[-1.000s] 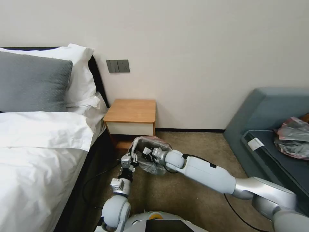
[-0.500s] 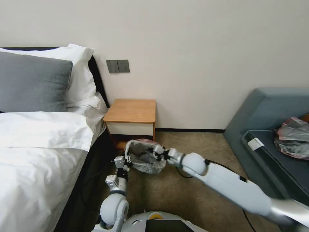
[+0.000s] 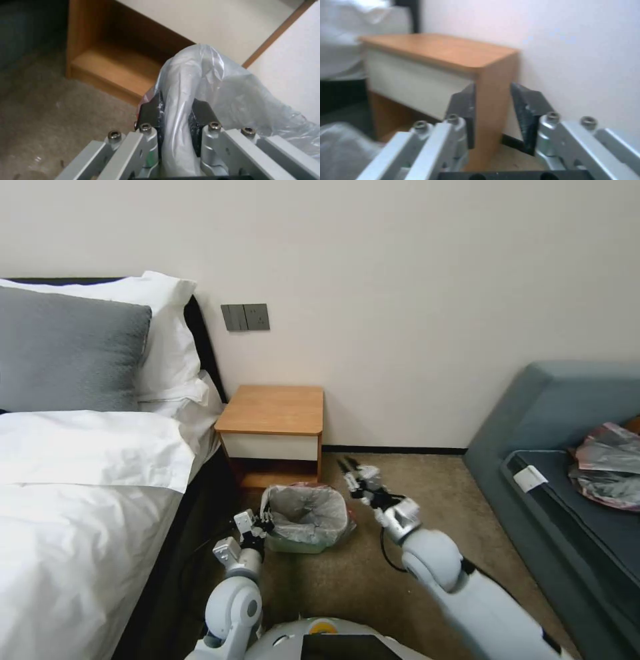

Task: Pick up the garbage bag from the table and place it over the trash can.

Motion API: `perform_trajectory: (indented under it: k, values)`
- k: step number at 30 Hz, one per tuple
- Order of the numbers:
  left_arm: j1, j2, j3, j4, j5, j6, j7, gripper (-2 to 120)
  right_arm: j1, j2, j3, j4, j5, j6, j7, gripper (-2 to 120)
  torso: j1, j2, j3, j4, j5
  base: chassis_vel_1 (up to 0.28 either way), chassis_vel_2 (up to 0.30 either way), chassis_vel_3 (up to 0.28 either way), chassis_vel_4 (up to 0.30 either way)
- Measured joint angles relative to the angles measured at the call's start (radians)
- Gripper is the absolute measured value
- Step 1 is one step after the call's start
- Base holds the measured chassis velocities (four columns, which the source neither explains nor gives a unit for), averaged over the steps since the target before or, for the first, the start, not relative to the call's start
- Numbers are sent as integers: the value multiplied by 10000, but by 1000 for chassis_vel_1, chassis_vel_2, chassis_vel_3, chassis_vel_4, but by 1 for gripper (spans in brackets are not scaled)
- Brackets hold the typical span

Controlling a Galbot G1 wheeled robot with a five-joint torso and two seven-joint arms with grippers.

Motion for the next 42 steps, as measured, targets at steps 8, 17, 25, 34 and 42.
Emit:
perform_trajectory:
  k: [8,17,25,34,42]
  values:
    - [-61,106,-72,457,-560,234,325,11,-1140,1468,1925,94,174,801,43,59,0,0,0,7,0,0,0,0,0]
    - [-107,307,-12,746,-546,246,867,11,-992,1905,2472,9,812,509,218,94,0,0,0,7,0,0,0,0,0]
    - [-117,281,153,1111,-524,263,938,11,-725,1912,2439,13,1050,280,145,100,0,0,0,7,0,0,0,0,0]
    - [-111,128,168,1519,-571,-22,1182,11,-639,1946,2408,147,1180,180,-21,100,0,1,0,7,4,0,0,0,0]
    - [-55,130,223,1461,-517,-76,1168,11,-648,1950,2405,231,1174,90,-95,100,0,1,0,7,-2,0,0,0,0]
